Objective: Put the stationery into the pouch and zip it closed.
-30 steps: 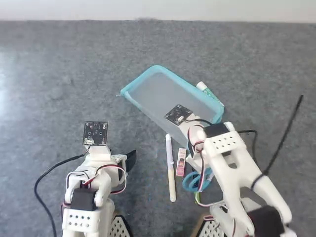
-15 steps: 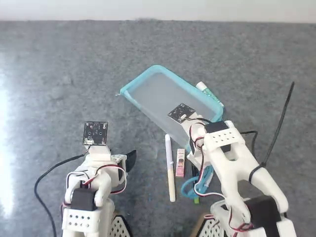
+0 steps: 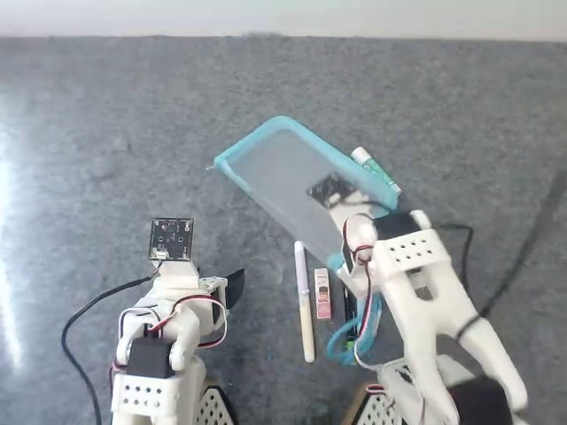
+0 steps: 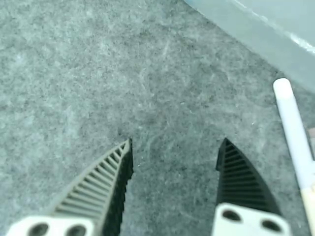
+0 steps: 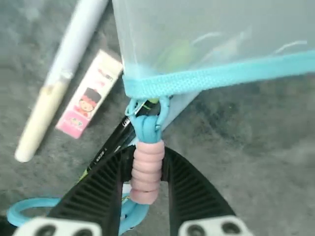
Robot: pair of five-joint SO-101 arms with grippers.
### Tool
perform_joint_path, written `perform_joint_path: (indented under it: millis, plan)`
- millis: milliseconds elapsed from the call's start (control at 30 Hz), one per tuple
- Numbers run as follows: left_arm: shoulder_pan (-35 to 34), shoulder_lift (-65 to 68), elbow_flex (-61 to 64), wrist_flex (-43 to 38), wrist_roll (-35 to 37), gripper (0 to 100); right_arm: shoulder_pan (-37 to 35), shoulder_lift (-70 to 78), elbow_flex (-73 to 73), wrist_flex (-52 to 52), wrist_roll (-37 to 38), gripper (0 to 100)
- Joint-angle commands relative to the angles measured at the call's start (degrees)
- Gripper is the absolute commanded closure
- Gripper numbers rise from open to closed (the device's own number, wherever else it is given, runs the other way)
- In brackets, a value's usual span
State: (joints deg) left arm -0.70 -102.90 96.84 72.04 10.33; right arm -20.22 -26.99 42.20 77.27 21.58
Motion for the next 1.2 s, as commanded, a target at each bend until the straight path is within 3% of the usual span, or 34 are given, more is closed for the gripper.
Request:
perform_joint_path:
  millis: [0, 200, 433, 800, 1033, 1100, 1167]
  plan:
    - [-0.18, -1.23, -0.40, 0.18, 0.53, 73, -4.35, -6.37, -14.24, 10.42, -0.88, 99.2]
    - [-0.18, -1.23, -0.40, 0.18, 0.53, 73, -18.15, -6.46, -25.32, 15.87, -1.23, 99.2]
    - [4.66, -1.32, -0.40, 0.18, 0.70, 73, -27.65, -6.90, -22.15, 14.02, 2.55, 99.1]
    - [14.24, -1.32, -0.40, 0.18, 0.62, 73, -28.53, -6.99, -16.53, 6.55, 0.62, 99.1]
    - [14.86, -1.32, -0.40, -0.35, 0.44, 73, -28.53, -7.08, -16.53, 6.37, -0.09, 99.1]
    - [14.24, -1.32, -0.40, -4.13, -2.64, 73, -28.53, -7.08, -16.79, 6.20, -0.09, 99.1]
    - [9.14, -1.32, -0.48, -9.32, -10.20, 74, -28.53, -7.08, -16.88, 5.58, -0.18, 99.1]
